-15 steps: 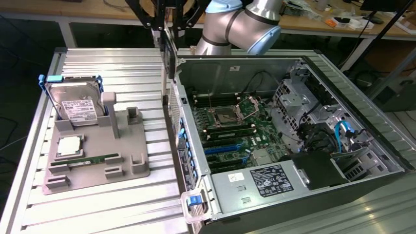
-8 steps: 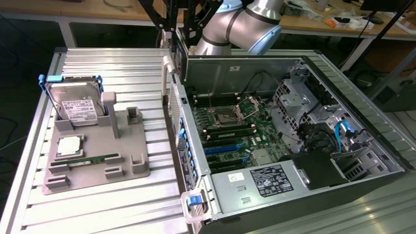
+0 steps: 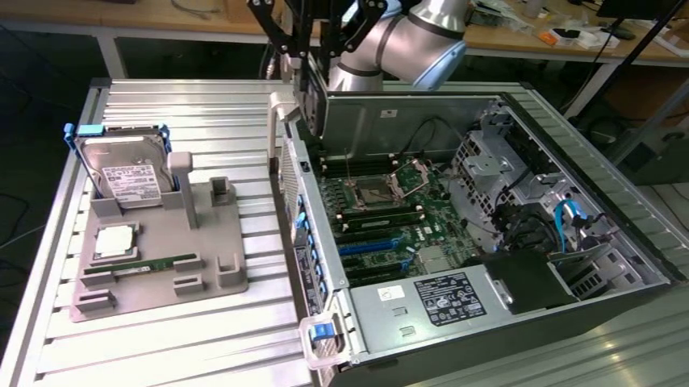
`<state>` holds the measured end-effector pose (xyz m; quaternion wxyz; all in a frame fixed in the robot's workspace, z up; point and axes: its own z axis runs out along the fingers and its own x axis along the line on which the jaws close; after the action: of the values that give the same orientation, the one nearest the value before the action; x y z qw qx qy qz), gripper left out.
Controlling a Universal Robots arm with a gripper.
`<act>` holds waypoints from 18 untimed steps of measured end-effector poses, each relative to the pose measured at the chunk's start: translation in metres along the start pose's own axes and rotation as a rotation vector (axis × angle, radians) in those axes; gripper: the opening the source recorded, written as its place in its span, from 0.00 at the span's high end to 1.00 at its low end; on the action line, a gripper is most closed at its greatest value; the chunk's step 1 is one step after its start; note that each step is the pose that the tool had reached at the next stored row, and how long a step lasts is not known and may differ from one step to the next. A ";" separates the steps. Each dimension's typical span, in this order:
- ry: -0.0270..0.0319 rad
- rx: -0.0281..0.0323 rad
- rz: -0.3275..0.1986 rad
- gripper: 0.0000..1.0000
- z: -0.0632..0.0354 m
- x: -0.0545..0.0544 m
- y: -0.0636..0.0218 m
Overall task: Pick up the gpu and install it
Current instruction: 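Pick up the gpu and move the gpu toward the slot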
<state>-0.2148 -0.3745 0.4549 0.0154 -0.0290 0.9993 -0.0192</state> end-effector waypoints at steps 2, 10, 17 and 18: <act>0.0001 0.0000 0.000 0.73 0.0002 -0.007 -0.0014; 0.0000 -0.0001 0.000 0.73 0.0013 -0.035 -0.0069; 0.0001 0.0000 0.000 0.73 0.0025 -0.067 -0.0127; 0.0000 0.0000 0.000 0.73 0.0026 -0.071 -0.0134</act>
<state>-0.1428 -0.3838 0.4549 0.0153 -0.0291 0.9993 -0.0192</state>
